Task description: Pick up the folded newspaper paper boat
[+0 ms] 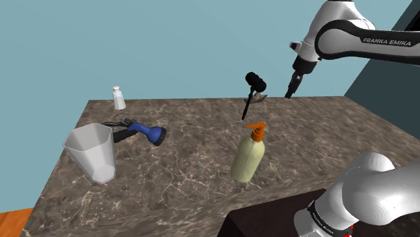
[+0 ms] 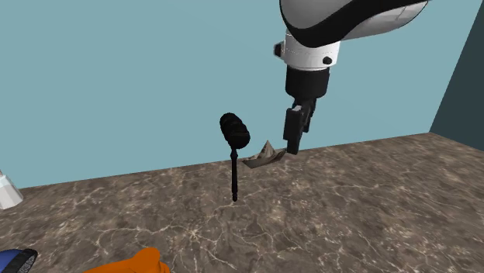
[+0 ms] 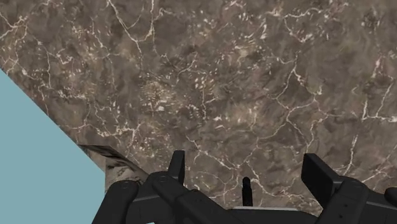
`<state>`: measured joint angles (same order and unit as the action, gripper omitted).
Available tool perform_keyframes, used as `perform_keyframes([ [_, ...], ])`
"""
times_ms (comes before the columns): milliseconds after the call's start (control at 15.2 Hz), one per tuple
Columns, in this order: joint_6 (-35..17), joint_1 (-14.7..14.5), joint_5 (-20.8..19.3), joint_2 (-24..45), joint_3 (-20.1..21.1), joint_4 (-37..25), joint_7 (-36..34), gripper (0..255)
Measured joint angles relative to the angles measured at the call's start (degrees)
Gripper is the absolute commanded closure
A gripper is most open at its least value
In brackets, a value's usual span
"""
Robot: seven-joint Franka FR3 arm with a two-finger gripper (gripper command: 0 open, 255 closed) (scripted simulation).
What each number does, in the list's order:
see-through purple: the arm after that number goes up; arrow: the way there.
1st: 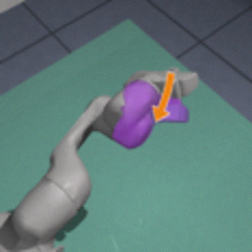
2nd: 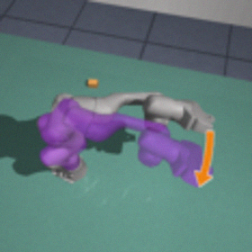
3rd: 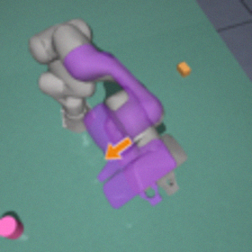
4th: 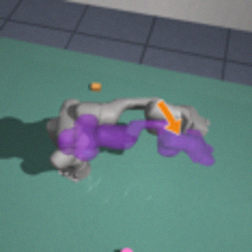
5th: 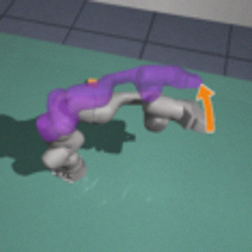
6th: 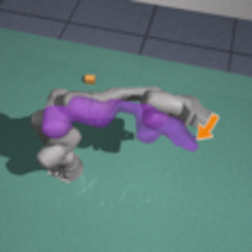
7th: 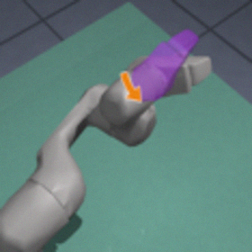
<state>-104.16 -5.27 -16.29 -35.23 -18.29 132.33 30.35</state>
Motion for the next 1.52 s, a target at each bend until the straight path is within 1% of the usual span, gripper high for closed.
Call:
perform_keyframes([
  [264,-5.2,-2.5,0.0,7.5,-6.1,-3.1,11.2,0],
  [462,-8.7,-4.7,1.7,14.4,-10.7,-6.9,20.4,0],
  [660,-11.7,-6.7,4.7,21.2,-14.5,-10.4,29.6,0],
  [858,-13.8,-8.0,9.5,28.8,-17.8,-15.0,39.9,0],
  [924,-14.6,-8.2,11.2,31.3,-18.4,-16.2,43.0,0],
  [1056,-15.3,-8.0,16.0,38.0,-19.4,-20.9,50.4,0],
  [1254,-15.5,-6.2,22.2,46.5,-18.8,-27.0,60.0,0],
  [1386,-15.2,-4.8,24.6,50.3,-17.8,-30.2,64.5,0],
  [1518,-15.9,-4.3,25.7,52.0,-17.3,-30.8,65.9,0],
])
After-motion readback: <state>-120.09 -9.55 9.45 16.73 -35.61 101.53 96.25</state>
